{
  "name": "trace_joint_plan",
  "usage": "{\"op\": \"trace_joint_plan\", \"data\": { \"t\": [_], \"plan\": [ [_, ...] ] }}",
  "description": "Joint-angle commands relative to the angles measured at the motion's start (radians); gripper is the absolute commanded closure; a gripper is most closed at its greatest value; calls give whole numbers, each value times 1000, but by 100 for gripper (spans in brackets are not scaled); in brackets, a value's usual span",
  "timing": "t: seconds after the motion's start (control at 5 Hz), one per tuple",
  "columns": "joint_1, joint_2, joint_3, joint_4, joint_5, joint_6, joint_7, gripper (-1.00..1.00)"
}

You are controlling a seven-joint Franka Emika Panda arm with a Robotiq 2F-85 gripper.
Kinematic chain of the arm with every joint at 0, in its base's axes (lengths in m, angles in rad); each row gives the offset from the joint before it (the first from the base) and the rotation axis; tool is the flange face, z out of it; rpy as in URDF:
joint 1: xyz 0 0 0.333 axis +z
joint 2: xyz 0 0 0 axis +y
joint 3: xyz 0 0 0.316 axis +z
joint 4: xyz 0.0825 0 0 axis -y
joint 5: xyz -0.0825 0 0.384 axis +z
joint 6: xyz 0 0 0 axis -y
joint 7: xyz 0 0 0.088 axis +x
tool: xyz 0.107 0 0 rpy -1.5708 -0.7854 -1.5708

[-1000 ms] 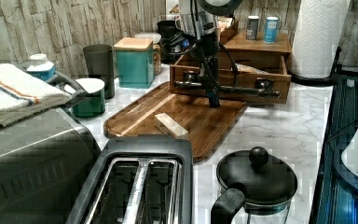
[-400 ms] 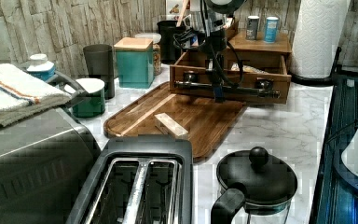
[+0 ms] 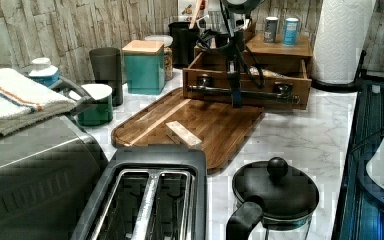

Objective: Close the drawer.

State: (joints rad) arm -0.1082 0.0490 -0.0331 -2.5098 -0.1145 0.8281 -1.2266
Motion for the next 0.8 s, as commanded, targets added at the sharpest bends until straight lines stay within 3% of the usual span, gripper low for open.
{"op": "trace_joint_plan", "data": {
  "t": [0.2, 0.6, 0.8],
  "plan": [
    [-187, 69, -99, 263, 57, 88, -223, 100],
    [-296, 205, -126, 466, 181, 79, -421, 100],
    [-291, 219, -164, 555, 56, -16, -370, 100]
  ]
}}
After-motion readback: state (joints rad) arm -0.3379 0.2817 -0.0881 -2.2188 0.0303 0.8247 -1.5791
